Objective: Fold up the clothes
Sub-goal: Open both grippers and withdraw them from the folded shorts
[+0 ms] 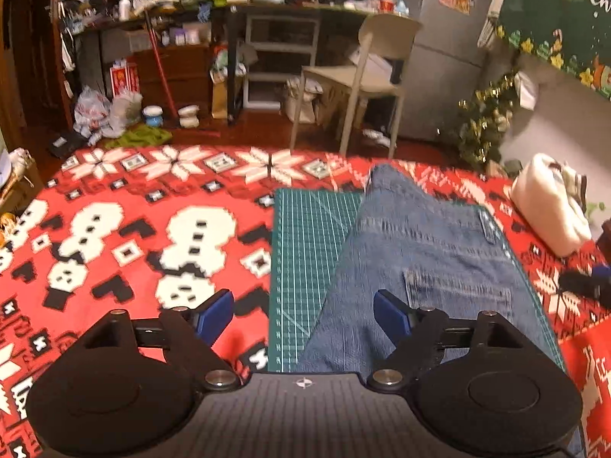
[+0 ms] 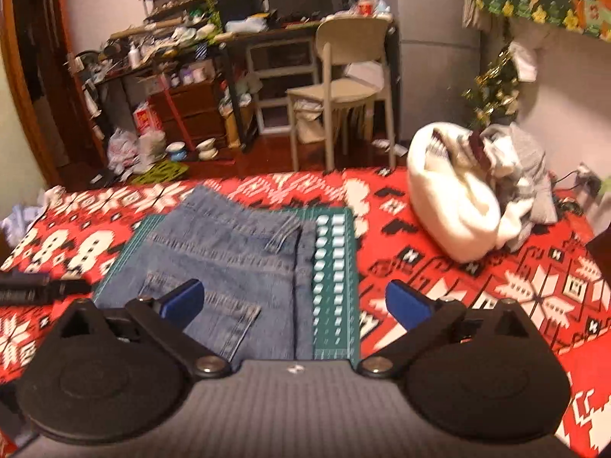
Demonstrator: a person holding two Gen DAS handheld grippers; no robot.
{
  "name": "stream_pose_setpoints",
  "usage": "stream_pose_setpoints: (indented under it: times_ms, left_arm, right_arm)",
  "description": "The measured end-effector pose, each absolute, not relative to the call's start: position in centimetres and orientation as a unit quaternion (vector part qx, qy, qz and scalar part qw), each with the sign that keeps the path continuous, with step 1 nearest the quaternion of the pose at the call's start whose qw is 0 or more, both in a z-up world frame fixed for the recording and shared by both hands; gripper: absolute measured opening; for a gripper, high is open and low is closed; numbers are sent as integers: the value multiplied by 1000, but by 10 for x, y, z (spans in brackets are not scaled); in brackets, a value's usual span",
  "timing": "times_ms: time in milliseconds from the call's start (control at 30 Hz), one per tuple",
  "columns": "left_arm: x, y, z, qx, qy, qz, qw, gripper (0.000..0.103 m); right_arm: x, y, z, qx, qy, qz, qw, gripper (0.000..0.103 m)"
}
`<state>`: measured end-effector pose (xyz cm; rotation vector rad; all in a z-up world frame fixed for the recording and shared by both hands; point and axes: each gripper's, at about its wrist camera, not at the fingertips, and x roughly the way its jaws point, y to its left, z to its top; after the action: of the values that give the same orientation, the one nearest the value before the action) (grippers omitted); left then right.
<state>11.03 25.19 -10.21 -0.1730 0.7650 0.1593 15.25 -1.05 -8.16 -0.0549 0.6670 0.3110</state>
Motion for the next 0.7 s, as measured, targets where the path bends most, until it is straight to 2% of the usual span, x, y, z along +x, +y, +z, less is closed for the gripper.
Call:
stream_pose_setpoints:
  times_ms: [433, 533, 700]
  left_arm:
    - [112, 239, -95, -66, 370, 107, 920, 83]
    - [116, 238, -93, -75, 385, 109, 913, 83]
    - [113, 233, -86, -53, 373, 109, 920, 84]
  right_arm:
    - [163, 22, -81, -117, 289, 78, 947, 102]
    - [161, 19, -78, -76, 295, 93, 948, 102]
    - [162, 22, -68, -100, 303, 84, 944, 102]
